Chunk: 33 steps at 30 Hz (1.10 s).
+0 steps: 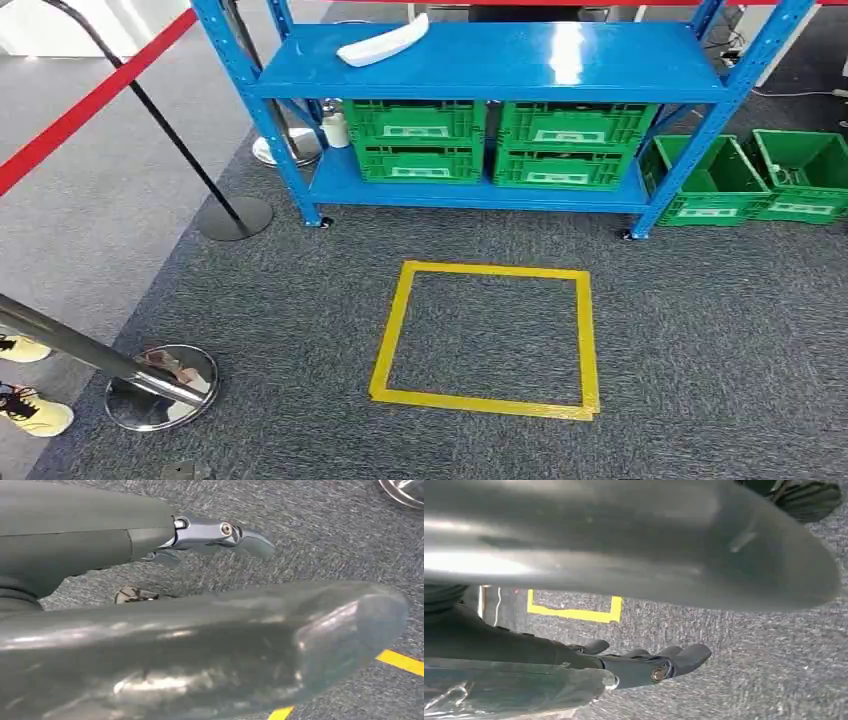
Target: Take the parts from the cabinet and place them on the table.
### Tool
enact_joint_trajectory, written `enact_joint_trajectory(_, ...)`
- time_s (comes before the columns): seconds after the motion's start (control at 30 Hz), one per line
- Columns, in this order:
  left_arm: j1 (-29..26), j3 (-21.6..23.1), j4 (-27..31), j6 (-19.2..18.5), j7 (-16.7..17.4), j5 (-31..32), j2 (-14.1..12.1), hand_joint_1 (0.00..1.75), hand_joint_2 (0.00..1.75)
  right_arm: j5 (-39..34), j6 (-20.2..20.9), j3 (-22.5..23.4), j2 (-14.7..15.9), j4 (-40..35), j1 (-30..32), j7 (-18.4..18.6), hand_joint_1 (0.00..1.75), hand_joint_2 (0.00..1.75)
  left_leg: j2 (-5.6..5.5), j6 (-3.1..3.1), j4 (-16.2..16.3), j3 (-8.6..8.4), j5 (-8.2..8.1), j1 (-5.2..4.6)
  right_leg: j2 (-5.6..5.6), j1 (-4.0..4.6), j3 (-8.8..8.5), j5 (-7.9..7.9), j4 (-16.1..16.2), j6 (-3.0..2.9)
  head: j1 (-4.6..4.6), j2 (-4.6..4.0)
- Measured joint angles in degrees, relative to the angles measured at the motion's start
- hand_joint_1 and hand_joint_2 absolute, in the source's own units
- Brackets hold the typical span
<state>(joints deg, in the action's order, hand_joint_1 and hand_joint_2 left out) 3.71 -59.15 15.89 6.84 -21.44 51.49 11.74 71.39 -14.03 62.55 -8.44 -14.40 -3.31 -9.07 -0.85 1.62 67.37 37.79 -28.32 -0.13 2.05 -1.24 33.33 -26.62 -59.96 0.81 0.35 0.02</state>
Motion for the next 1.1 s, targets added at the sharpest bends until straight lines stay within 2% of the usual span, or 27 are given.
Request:
enact_joint_trajectory(0.03, -0.02, 0.00, 0.00, 0.02, -0.05, -0.02, 0.00, 0.00, 0.00, 0.00, -0.07, 0.00, 0.00, 0.00, -0.08, -0.05, 0.00, 0.00, -0.66, -0.35, -5.01, -2.42, 2.48, 0.00, 0.57, -0.02, -0.12, -0.04, 0.01, 0.15, -0.04, 0.00)
enact_joint_trajectory(0.07, -0.04, 0.00, 0.00, 0.02, -0.07, -0.07, 0.00, 0.00, 0.00, 0.00, -0.13, 0.00, 0.00, 0.00, -0.11, -0.04, 0.00, 0.00, -2.17, -0.71, -8.66, -4.22, 3.41, 0.02, 0.96, -0.05, -0.11, -0.02, 0.04, 0.33, -0.02, 0.00)
enact_joint_trajectory(0.1, -0.06, 0.00, 0.00, 0.02, -0.07, -0.07, 0.00, 0.00, 0.00, 0.00, -0.13, 0.00, 0.00, 0.00, -0.19, -0.07, 0.00, 0.00, -2.31, -0.96, -9.50, -4.64, 2.85, -0.05, 1.28, 0.26, -0.02, -0.18, -0.16, 0.61, -0.04, 0.00)
enact_joint_trajectory(0.27, -0.06, 0.00, 0.00, 0.02, -0.07, -0.07, 0.00, 0.00, 0.00, 0.00, -0.15, 0.00, 0.00, 0.00, -0.25, -0.07, 0.00, 0.00, -2.25, -1.00, -9.94, -4.86, 2.70, 0.05, 1.45, 0.30, 0.05, -0.24, -0.24, 0.72, -0.02, 0.00)
enact_joint_trajectory(0.3, 0.00, 0.00, 0.00, 0.02, -0.07, -0.09, 0.00, 0.00, 0.00, 0.02, -0.17, 0.00, 0.00, 0.00, -0.23, -0.13, 0.00, 0.00, -1.88, -0.66, -10.06, -4.83, 2.48, 0.00, 1.90, 0.11, 0.23, -0.08, 0.06, 1.16, 0.09, 0.00)
enact_joint_trajectory(0.33, 0.01, 0.00, 0.00, 0.02, -0.07, -0.11, 0.02, 0.00, 0.00, 0.02, -0.17, 0.00, 0.00, 0.00, -0.13, -0.13, 0.00, 0.00, -1.80, -0.78, -10.06, -4.81, 2.43, -0.10, 2.12, -0.07, 0.21, 0.03, 0.31, 1.47, 0.00, 0.00)
enact_joint_trajectory(0.37, 0.05, 0.00, -0.02, 0.04, -0.09, -0.20, 0.11, 0.00, 0.00, 0.00, -0.31, 0.04, 0.00, 0.00, 0.21, -0.11, 0.00, 0.00, -0.06, -2.28, -11.40, -5.65, 2.99, 0.25, -0.47, 0.27, 2.18, -2.80, -3.62, 2.53, 0.39, 0.00)
enact_joint_trajectory(0.43, -0.11, 0.00, -0.13, 0.04, -0.09, -0.24, 0.13, 0.00, 0.00, 0.00, -0.31, 0.04, -0.02, 0.00, 0.01, -0.11, 0.00, 0.00, 1.10, -2.60, -11.36, -5.76, 2.77, -0.03, -1.28, 0.27, 6.72, -7.19, -12.74, 2.69, 0.39, 0.00)
enact_joint_trajectory(0.47, -0.13, 0.00, -0.18, 0.04, -0.09, -0.24, 0.13, 0.00, 0.00, -0.02, -0.33, 0.04, 0.00, 0.00, 0.04, -0.11, 0.00, 0.00, 1.57, -2.66, -11.34, -5.81, 2.71, -0.12, -1.41, 0.31, 8.41, -8.10, -15.99, 2.80, 0.44, 0.00)
enact_joint_trajectory(0.5, -0.13, 0.00, -0.20, 0.04, -0.07, -0.24, 0.13, 0.00, 0.00, -0.02, -0.39, 0.07, 0.02, 0.00, 0.18, -0.11, 0.00, 0.00, 2.07, -2.67, -11.34, -5.96, 2.61, -0.16, -1.48, 0.32, 8.76, -7.42, -16.52, 2.83, 0.39, 0.00)
enact_joint_trajectory(0.53, -0.13, 0.00, -0.20, 0.04, -0.07, -0.26, 0.13, 0.00, 0.00, -0.02, -0.39, 0.09, 0.04, 0.00, 0.32, -0.11, 0.00, 0.00, 2.52, -2.57, -11.32, -6.17, 2.44, -0.16, -1.61, 0.32, 7.60, -5.50, -14.24, 2.85, 0.46, 0.00)
enact_joint_trajectory(0.57, -0.13, 0.00, -0.20, 0.04, -0.07, -0.26, 0.13, 0.00, 0.00, -0.04, -0.42, 0.11, 0.04, 0.00, 0.37, -0.11, 0.00, 0.00, 2.95, -2.41, -11.31, -6.51, 2.24, -0.13, -2.00, 0.31, 5.34, -3.01, -9.91, 2.80, 0.46, 0.00)
enact_joint_trajectory(0.6, -0.13, 0.00, -0.22, 0.04, -0.07, -0.33, 0.20, 0.00, 0.00, -0.05, -0.44, 0.15, 0.06, 0.00, 0.34, -0.11, 0.00, 0.00, 3.47, -2.16, -11.25, -6.93, 1.92, -0.11, -3.20, 0.31, 2.28, -0.39, -4.19, 2.75, 0.46, 0.00)
enact_joint_trajectory(0.63, -0.13, 0.00, -0.22, 0.04, -0.07, -0.33, 0.20, 0.00, 0.00, -0.07, -0.44, 0.22, 0.04, 0.00, 0.23, -0.11, 0.00, 0.00, 3.91, -1.75, -11.02, -7.25, 1.57, -0.37, -6.14, 0.39, 0.12, 0.61, -0.06, 2.83, 0.50, 0.00)
enact_joint_trajectory(0.67, -0.11, -0.02, -0.22, 0.07, -0.07, -0.33, 0.15, 0.00, 0.00, -0.07, -0.41, 0.28, 0.02, 0.00, -0.03, -0.11, 0.00, 0.00, 4.22, -1.42, -10.62, -7.24, 1.11, -0.84, -6.35, 0.43, -0.28, 0.23, 0.35, 2.23, 0.52, 0.00)
enact_joint_trajectory(0.7, -0.10, -0.02, -0.24, 0.07, -0.07, -0.33, 0.11, 0.00, 0.00, -0.07, -0.42, 0.37, 0.02, 0.00, -0.18, -0.11, 0.00, 0.00, 4.59, -1.36, -10.70, -7.43, 1.12, -0.93, -5.21, 0.43, -0.05, 0.28, 0.32, 1.64, 0.20, 0.00)
enact_joint_trajectory(0.77, -0.12, 0.00, -0.24, 0.07, -0.07, -0.37, 0.07, 0.00, 0.00, -0.04, -0.48, 0.46, 0.02, 0.00, -0.18, -0.17, 0.00, 0.00, 5.43, -1.08, -10.89, -7.59, 1.15, -0.83, -4.30, 0.65, 0.25, 0.32, 0.23, 1.14, 0.26, 0.00)
enact_joint_trajectory(0.8, -0.08, 0.00, -0.24, 0.07, -0.07, -0.44, 0.07, 0.00, 0.00, 0.02, -0.66, 0.46, 0.02, 0.00, -0.15, -0.24, 0.00, 0.00, 5.71, -0.78, -10.79, -7.61, 0.87, -0.80, -3.86, 0.34, 0.21, 0.52, 0.43, 0.79, 0.28, 0.00)
enact_joint_trajectory(0.83, -0.03, 0.00, -0.24, 0.07, -0.07, -0.48, 0.07, 0.00, 0.00, 0.15, -0.96, 0.46, 0.02, 0.00, -0.07, -0.46, 0.00, 0.00, 4.13, -0.24, -10.12, -7.45, -0.04, -0.66, -3.56, 0.20, 0.18, 0.64, 0.53, 0.55, 0.22, 0.00)
enact_joint_trajectory(0.87, 0.00, 0.00, -0.24, 0.07, -0.07, -0.50, 0.07, 0.00, 0.00, 0.22, -1.29, 0.46, 0.02, -0.02, -0.09, -0.61, 0.00, 0.00, 2.71, 0.10, -7.55, -6.29, -1.94, -0.52, -3.29, 0.11, 0.21, 0.69, 0.58, 0.22, -0.04, 0.00)
enact_joint_trajectory(0.9, -0.08, 0.00, -0.24, 0.07, -0.07, -0.52, 0.07, 0.00, 0.00, 0.24, -1.40, 0.46, 0.02, -0.02, -0.27, -0.68, 0.00, 0.00, 2.01, 0.36, -3.03, -4.14, -4.38, -0.32, -2.95, 0.09, 0.31, 0.76, 0.63, 0.04, 0.00, 0.00)
enact_joint_trajectory(0.93, -0.14, -0.02, -0.24, 0.07, -0.07, -0.55, 0.04, 0.00, 0.00, 0.28, -1.44, 0.46, 0.02, -0.02, -0.33, -0.70, 0.00, 0.00, 1.71, 0.52, 2.02, -1.64, -6.53, -0.19, -2.50, 0.10, 0.40, 0.75, 0.62, 0.02, 0.00, 0.00)
enact_joint_trajectory(0.97, -0.26, -0.02, -0.26, 0.07, -0.07, -0.55, 0.04, 0.00, 0.00, 0.28, -1.35, 0.46, 0.02, -0.02, -0.31, -0.70, 0.00, 0.00, 1.63, 0.59, 5.97, 0.47, -7.69, -0.12, -2.15, 0.10, 0.41, 0.75, 0.62, 0.01, 0.00, 0.00)
enact_joint_trajectory(1.0, -0.37, -0.02, -0.26, 0.07, -0.07, -0.55, 0.04, 0.00, 0.00, 0.26, -1.20, 0.46, 0.02, -0.02, -0.26, -0.70, 0.00, 0.00, 1.61, 0.61, 7.31, 1.41, -7.42, -0.07, -1.85, 0.10, 0.39, 0.75, 0.62, 0.01, 0.02, 0.00)
enact_joint_trajectory(1.03, -0.41, -0.02, -0.26, 0.04, -0.07, -0.55, 0.04, 0.00, 0.00, 0.22, -0.88, 0.46, 0.02, -0.02, -0.23, -0.66, 0.00, 0.00, 1.60, 0.56, 6.21, 1.17, -5.78, -0.02, -1.52, 0.08, 0.35, 0.74, 0.61, 0.03, 0.00, 0.00)
enact_joint_trajectory(1.07, -0.39, -0.02, -0.26, 0.04, -0.07, -0.55, 0.04, 0.00, 0.00, 0.20, -0.55, 0.46, 0.02, -0.02, -0.22, -0.59, 0.00, 0.00, 1.59, 0.43, 2.48, -0.36, -2.87, 0.06, -1.25, 0.03, 0.27, 0.75, 0.62, 0.05, 0.02, 0.00)
enact_joint_trajectory(1.1, -0.34, -0.02, -0.26, 0.04, -0.07, -0.55, 0.02, 0.00, 0.00, 0.22, -0.35, 0.46, 0.02, -0.02, -0.25, -0.50, 0.00, 0.00, 1.56, 0.26, -2.73, -2.75, 0.05, 0.08, -1.01, -0.06, 0.16, 0.73, 0.62, 0.14, 0.02, 0.00)
